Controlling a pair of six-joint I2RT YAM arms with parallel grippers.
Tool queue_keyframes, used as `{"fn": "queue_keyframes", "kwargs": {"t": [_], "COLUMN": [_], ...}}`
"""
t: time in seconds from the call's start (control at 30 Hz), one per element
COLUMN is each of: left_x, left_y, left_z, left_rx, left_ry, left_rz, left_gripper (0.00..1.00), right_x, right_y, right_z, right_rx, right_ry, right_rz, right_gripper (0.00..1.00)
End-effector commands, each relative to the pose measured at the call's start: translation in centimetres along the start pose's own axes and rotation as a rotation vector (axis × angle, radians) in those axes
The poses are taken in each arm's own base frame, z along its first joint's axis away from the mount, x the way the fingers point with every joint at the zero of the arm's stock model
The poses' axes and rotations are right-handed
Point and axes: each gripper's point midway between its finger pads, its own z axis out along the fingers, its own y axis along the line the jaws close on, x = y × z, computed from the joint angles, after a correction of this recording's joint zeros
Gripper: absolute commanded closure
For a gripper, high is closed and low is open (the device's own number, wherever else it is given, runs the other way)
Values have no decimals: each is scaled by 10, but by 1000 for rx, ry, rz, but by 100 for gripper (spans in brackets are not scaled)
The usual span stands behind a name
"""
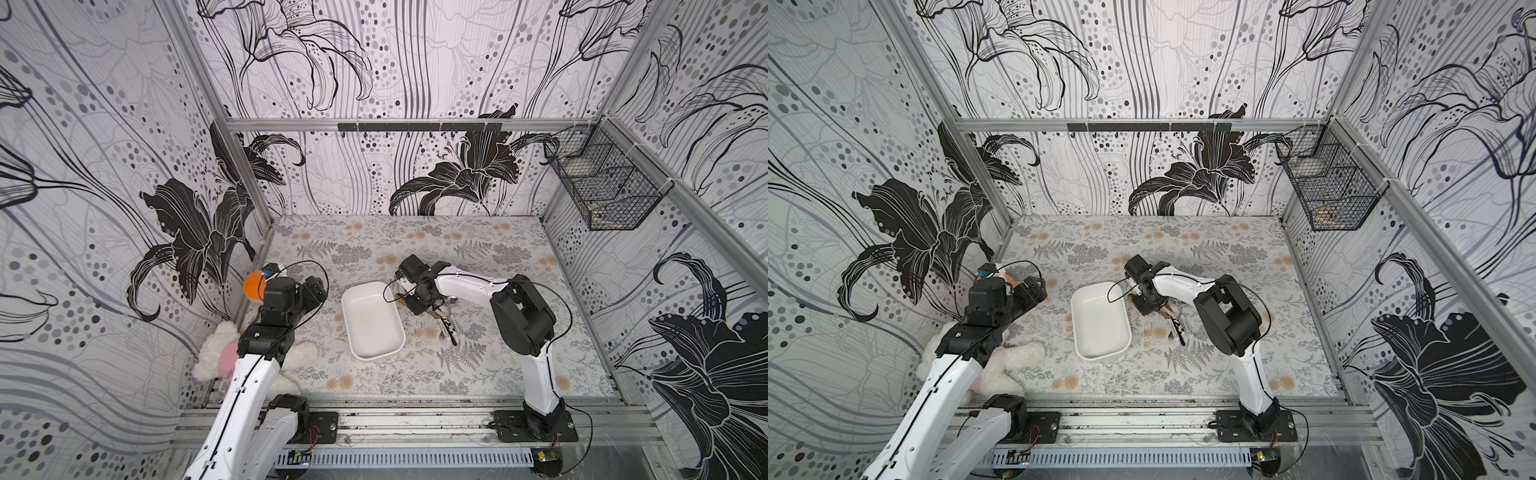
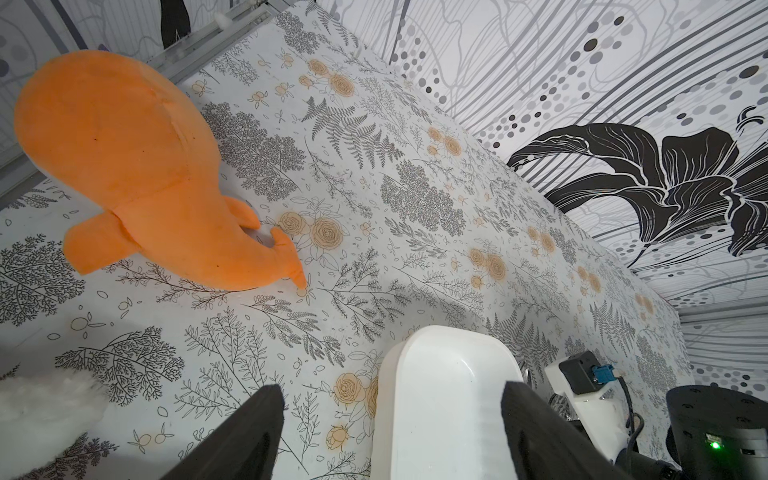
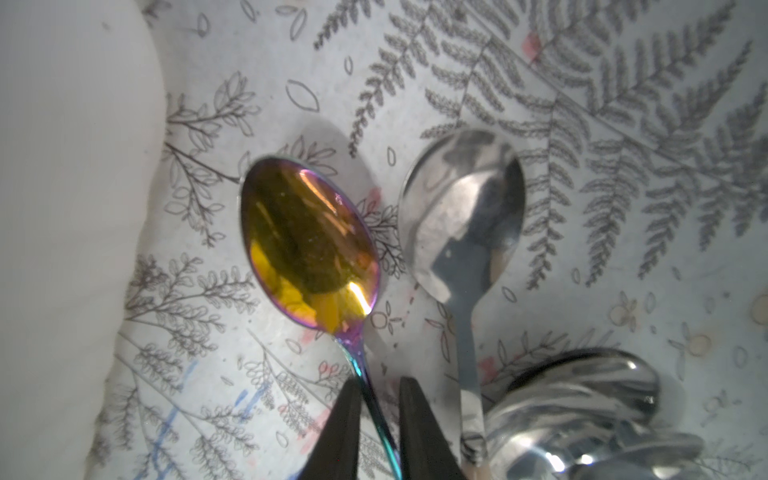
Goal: Put the spoon into the storage box
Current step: Pick up the spoon from the center of the board.
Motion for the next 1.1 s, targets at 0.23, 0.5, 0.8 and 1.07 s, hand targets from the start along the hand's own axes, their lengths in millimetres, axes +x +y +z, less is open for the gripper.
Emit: {"fn": "queue_keyframes", "kwargs": {"t": [0.23, 0.5, 0.8, 1.07], "left_x": [-1, -2, -2, -2], "left_y": [-2, -2, -2, -2], "left_z": [-2, -2, -2, -2], "left_rx": [12, 11, 12, 9], "left_ry": [-13, -14, -15, -12], "left_rz": [14, 12, 11, 12], "left_gripper": [13, 13, 13, 13], "right_x": [-4, -23, -53, -88], "right_y": [0, -3, 14, 98], "right_z": [-8, -40, -101, -125], "right_rx": [10, 6, -124, -249], "right_ry": [-30, -125, -261, -312], "right_rz": [49, 110, 235, 271], "right_gripper": [99, 100, 100, 100]}}
